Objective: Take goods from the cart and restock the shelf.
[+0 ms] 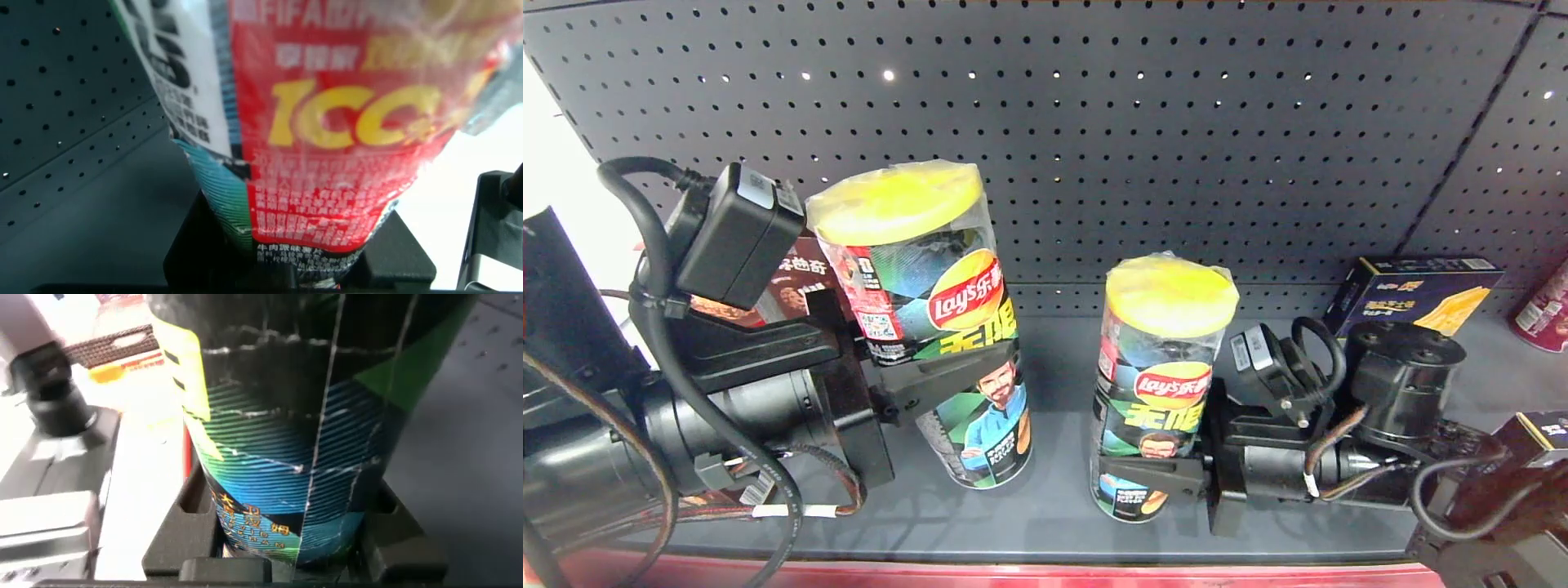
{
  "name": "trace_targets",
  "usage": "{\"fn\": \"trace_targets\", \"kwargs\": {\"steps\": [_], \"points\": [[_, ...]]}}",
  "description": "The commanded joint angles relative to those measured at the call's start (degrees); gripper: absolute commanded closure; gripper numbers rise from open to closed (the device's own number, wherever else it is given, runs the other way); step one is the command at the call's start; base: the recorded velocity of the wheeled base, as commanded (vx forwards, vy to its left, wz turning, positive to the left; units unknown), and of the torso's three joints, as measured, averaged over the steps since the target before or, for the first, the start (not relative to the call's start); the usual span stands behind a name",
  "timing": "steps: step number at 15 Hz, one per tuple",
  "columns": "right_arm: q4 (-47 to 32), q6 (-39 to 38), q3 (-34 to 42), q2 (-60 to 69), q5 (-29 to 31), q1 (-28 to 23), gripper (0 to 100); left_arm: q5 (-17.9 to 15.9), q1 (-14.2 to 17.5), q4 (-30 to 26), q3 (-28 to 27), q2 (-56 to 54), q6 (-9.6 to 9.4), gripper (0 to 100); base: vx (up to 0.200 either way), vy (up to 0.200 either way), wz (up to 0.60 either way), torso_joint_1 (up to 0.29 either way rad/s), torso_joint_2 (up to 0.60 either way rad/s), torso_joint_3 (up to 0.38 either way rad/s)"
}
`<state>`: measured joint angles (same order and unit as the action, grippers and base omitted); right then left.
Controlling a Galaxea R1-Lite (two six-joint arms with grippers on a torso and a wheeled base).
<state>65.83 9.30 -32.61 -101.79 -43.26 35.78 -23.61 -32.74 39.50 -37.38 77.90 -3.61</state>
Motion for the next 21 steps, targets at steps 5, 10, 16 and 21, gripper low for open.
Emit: {"fn": "trace_targets", "kwargs": {"steps": [5, 10, 16, 21], "points": [[1.1, 1.0, 1.8, -1.7, -0.2, -0.7, 100, 0.0, 0.6, 0.1, 0.3, 0.0, 0.00, 100, 0.000, 0.000, 0.00, 0.000, 0.00, 0.000], [1.6, 1.1, -0.7, -4.1, -0.2, -1.2, 100, 0.1, 0.7, 0.1, 0.4, 0.0, 0.00, 100, 0.000, 0.000, 0.00, 0.000, 0.00, 0.000], [1.6, 2.2, 0.4, -2.1, -0.2, -1.2, 0, 0.1, 0.7, 0.1, 1.7, 0.0, 0.00, 100, 0.000, 0.000, 0.00, 0.000, 0.00, 0.000], [1.2, 2.1, 7.9, 11.3, -0.2, -3.8, 0, 0.1, 0.7, 0.1, 1.5, -0.1, 0.00, 100, 0.000, 0.000, 0.00, 0.000, 0.00, 0.000]]}}
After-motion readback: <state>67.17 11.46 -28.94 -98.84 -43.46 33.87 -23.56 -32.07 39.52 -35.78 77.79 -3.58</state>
